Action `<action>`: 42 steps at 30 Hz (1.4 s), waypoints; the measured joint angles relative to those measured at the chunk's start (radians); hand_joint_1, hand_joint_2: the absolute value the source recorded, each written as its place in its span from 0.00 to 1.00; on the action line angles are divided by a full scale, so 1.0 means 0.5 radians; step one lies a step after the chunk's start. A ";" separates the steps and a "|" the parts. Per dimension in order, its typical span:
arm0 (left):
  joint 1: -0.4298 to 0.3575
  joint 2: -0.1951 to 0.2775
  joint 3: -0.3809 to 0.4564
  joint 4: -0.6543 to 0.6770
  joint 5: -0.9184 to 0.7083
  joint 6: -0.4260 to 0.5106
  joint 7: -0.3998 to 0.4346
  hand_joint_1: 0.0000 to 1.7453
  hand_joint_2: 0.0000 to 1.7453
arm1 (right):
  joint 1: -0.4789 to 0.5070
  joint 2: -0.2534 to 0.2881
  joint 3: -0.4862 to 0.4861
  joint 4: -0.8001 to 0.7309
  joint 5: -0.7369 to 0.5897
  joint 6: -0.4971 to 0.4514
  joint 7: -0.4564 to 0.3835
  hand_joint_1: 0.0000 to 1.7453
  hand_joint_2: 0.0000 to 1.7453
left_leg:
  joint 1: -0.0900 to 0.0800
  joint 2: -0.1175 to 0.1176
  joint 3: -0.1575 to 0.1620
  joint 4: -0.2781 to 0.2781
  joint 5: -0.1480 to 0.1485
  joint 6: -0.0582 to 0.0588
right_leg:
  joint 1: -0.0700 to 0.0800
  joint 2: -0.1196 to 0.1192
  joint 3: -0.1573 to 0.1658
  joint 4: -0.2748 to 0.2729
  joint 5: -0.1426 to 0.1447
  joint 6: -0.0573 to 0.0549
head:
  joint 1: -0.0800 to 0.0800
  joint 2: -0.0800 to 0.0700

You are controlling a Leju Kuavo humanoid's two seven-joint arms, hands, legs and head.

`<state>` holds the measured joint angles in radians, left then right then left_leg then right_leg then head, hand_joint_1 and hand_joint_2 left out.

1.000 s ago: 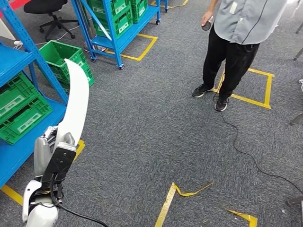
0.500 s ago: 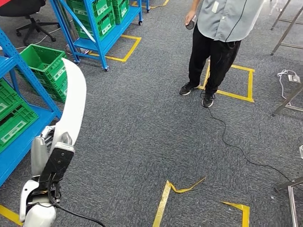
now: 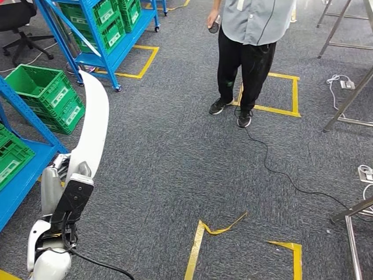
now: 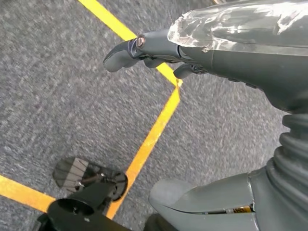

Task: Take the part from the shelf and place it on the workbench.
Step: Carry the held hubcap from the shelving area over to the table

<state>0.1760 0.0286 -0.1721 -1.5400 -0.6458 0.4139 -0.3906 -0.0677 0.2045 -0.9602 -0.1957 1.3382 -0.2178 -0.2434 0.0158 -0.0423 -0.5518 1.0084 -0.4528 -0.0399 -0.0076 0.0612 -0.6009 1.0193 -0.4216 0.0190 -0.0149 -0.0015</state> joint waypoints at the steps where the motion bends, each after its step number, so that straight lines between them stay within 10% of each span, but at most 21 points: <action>1: 0.000 0.000 0.000 0.000 0.000 0.000 0.000 1.00 1.00 | 0.000 0.000 0.000 0.000 0.000 0.000 0.000 0.00 1.00 | 0.000 0.000 0.000 0.000 0.000 0.000 | 0.000 0.000 0.000 0.000 0.000 0.000 | 0.000 0.000; 42: 0.000 0.000 0.000 0.000 0.000 0.000 0.000 1.00 1.00 | 0.000 0.000 0.000 0.000 0.000 0.000 0.000 0.00 1.00 | 0.000 0.000 0.000 0.000 0.000 0.000 | 0.000 0.000 0.000 0.000 0.000 0.000 | 0.000 0.000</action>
<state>0.1760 0.0286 -0.1721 -1.5400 -0.6458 0.4139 -0.3906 -0.0677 0.2045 -0.9602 -0.1957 1.3382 -0.2178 -0.2434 0.0158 -0.0423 -0.5518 1.0084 -0.4528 -0.0399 -0.0076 0.0612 -0.6009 1.0193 -0.4216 0.0190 -0.0149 -0.0015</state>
